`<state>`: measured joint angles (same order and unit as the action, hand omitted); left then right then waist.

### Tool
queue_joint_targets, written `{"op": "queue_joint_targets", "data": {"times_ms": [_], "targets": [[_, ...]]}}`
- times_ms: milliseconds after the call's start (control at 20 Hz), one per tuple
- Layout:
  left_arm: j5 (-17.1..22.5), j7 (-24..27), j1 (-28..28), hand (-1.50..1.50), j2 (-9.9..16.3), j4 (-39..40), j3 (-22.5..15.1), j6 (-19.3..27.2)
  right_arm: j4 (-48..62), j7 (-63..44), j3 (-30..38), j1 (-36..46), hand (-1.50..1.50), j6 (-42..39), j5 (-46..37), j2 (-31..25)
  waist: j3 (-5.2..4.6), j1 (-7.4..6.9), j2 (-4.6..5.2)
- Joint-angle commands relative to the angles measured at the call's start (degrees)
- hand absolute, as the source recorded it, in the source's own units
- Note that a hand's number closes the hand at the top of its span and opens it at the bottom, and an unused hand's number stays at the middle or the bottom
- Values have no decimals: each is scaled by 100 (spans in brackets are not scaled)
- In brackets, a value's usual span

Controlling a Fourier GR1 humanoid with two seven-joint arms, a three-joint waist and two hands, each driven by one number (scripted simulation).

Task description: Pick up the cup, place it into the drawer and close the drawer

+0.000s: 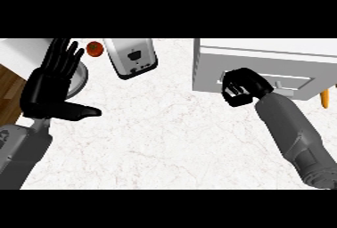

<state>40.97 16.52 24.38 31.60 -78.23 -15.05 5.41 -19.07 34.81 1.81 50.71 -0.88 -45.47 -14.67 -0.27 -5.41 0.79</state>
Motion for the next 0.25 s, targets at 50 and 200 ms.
{"op": "queue_joint_targets", "data": {"times_ms": [50, 200], "targets": [[-89, 117, -28, -150, -166, 81, -85, -6, 283, -712, 471, 736, 150, 256, 193, -462, 46, -125, 223], [-128, 124, -103, -150, -156, 30, -107, -3, 374, -544, 459, 488, 150, 400, 161, -495, 54, -173, 221]]}}
